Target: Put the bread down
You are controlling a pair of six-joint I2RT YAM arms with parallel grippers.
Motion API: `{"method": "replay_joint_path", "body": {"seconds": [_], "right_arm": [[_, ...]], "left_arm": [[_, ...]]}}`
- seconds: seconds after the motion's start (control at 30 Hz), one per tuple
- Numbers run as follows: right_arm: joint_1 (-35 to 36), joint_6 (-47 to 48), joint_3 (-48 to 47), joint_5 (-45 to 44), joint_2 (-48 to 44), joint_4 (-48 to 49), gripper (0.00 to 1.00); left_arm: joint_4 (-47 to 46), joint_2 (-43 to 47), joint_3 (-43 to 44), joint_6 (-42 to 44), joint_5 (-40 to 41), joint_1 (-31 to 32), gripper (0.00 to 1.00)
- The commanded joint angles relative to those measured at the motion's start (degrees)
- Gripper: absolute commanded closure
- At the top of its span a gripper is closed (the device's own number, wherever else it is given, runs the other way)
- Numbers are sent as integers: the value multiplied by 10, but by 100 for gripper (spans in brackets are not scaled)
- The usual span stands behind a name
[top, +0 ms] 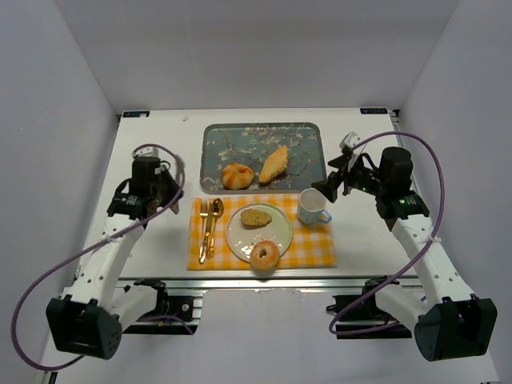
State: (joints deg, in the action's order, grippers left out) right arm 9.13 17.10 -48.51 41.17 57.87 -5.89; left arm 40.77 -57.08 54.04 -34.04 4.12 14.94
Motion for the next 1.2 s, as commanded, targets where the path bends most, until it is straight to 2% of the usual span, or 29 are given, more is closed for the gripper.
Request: {"method": "replay_joint_path", "body": {"seconds": [0.0, 0.13, 0.2, 0.3, 0.37, 0.43, 0.5, 0.53, 0.6, 0.73, 0.8, 0.83, 0.87, 0.9, 1.0, 1.03, 1.17], "right_arm": [[3, 8, 4, -20, -8, 8, 11], [3, 7, 10, -20, -7, 2, 11], [3, 7, 7, -19, -6, 1, 11], [2, 13, -2, -23, -3, -4, 11], [2, 10, -4, -36, -1, -5, 11], [2, -3, -9, -50, 1, -6, 11], [3, -11, -11, -65, 3, -8, 11], [2, -14, -11, -71, 4, -9, 11], [3, -20, -11, -72, 3, -10, 11], [2, -38, -14, -87, 8, -11, 11], [2, -51, -18, -110, 12, -15, 11], [3, -60, -24, -135, 16, -18, 11], [2, -63, -27, -151, 18, -30, 11], [2, -64, -31, -185, 20, -36, 11], [3, -58, -39, -229, 19, -49, 11], [3, -51, -40, -245, 17, -50, 11], [2, -50, -55, -239, 21, -59, 11]], "left_arm": [[-113, -11, -38, 91, 13, -117, 100], [-218, -43, -97, 188, 33, -158, 100], [-245, -94, -104, 206, -14, -190, 100], [-251, -161, -107, 217, -38, -198, 98], [-267, -178, -122, 218, -40, -200, 97], [-280, -187, -137, 216, -40, -204, 92], [-286, -190, -153, 214, -62, -211, 83], [-282, -196, -155, 214, -62, -212, 73], [-274, -201, -155, 210, -68, -218, 59], [-244, -201, -146, 205, -66, -223, 39], [-233, -197, -140, 205, -68, -224, 38], [-222, -193, -138, 203, -68, -224, 34], [-216, -183, -134, 202, -71, -227, 26], [-211, -175, -132, 201, -75, -227, 23], [-202, -121, -127, 194, -91, -228, 19], [-202, -104, -127, 189, -99, -228, 2], [-206, -14, -124, 156, -130, -228, 2]]}}
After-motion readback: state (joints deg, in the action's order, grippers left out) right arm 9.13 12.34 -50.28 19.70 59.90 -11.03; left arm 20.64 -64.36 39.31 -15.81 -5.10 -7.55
